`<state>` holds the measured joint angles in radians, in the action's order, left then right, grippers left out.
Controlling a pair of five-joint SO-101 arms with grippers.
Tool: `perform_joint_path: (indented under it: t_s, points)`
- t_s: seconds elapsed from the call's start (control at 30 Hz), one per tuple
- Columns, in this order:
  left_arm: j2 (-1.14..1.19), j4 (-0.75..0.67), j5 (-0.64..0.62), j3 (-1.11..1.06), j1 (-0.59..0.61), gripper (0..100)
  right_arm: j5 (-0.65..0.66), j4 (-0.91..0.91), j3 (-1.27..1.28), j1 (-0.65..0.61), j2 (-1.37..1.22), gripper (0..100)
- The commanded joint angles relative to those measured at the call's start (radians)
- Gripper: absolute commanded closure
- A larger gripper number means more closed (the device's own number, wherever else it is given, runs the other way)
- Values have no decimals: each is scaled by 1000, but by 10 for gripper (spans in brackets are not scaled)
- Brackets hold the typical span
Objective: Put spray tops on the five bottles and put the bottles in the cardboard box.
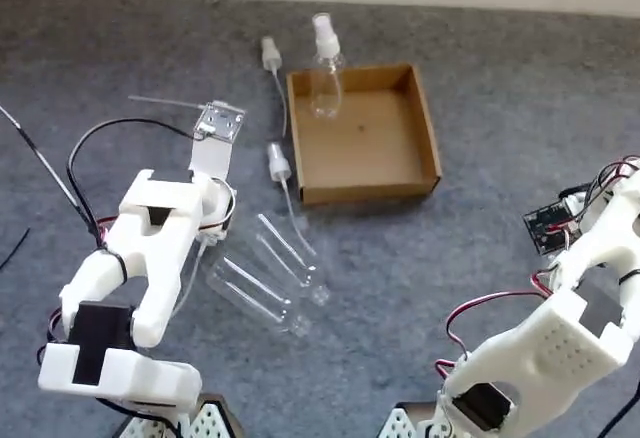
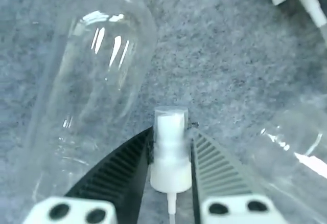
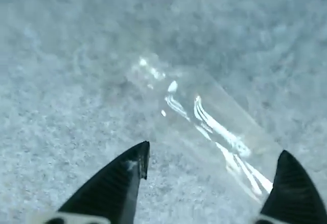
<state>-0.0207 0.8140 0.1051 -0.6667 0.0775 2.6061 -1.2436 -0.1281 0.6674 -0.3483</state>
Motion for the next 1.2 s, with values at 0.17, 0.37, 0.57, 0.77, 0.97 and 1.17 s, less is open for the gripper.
perform_joint_path:
  t_s: [0.17,0.37,0.57,0.77,0.97,1.17]
  points:
    - [-22,-18,-5,5,25,951,-60,58,74,-19,-7,756]
    - [-22,-17,-5,5,25,951,-379,58,97,-76,-5,870]
    - [-31,-17,-5,8,19,953,-934,54,104,-137,-7,979]
    - [-33,31,-6,88,19,954,-1562,-79,97,-174,-10,993]
    - [-30,100,-6,168,-24,954,-1786,-133,104,-176,-15,993]
    - [-24,132,-2,182,-108,951,-1870,-142,104,-168,-13,974]
